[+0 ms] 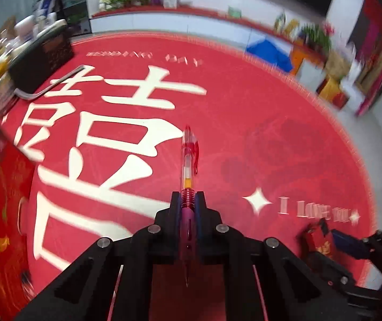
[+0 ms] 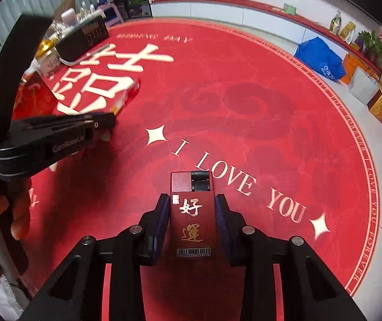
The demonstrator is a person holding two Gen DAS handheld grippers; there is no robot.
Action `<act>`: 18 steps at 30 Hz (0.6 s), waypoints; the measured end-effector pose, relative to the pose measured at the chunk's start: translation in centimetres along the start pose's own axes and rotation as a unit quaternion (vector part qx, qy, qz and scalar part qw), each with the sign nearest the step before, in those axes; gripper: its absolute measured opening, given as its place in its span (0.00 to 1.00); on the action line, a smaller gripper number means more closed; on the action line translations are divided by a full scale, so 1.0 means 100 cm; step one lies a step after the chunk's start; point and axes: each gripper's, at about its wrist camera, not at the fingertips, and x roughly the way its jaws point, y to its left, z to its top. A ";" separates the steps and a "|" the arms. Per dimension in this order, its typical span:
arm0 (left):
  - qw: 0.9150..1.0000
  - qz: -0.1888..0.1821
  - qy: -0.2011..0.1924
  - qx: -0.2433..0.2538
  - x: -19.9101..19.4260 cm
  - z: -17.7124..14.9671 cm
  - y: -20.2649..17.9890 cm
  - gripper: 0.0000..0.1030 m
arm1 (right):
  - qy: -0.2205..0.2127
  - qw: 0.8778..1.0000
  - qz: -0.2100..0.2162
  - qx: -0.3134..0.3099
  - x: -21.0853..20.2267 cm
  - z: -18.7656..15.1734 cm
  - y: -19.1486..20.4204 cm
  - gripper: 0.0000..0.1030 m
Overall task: Organize rigid objects
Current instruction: 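Carry the pink pen and the red card box over the cardboard box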
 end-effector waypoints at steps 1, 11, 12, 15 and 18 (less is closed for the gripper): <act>1.000 -0.004 -0.012 -0.009 -0.010 -0.004 0.002 0.10 | -0.005 1.000 0.003 0.002 -0.005 -0.001 0.000 0.34; 0.986 0.012 -0.147 -0.075 -0.128 -0.050 0.015 0.10 | -0.057 0.997 0.043 -0.023 -0.051 0.006 0.040 0.34; 0.983 0.020 -0.162 -0.084 -0.142 -0.055 0.020 0.10 | -0.063 0.996 0.047 -0.031 -0.055 0.009 0.049 0.34; 0.973 0.043 -0.197 -0.110 -0.174 -0.066 0.039 0.10 | -0.077 0.993 0.068 -0.058 -0.067 0.018 0.080 0.34; 0.962 0.066 -0.226 -0.140 -0.206 -0.078 0.065 0.10 | -0.091 0.988 0.091 -0.086 -0.078 0.025 0.114 0.35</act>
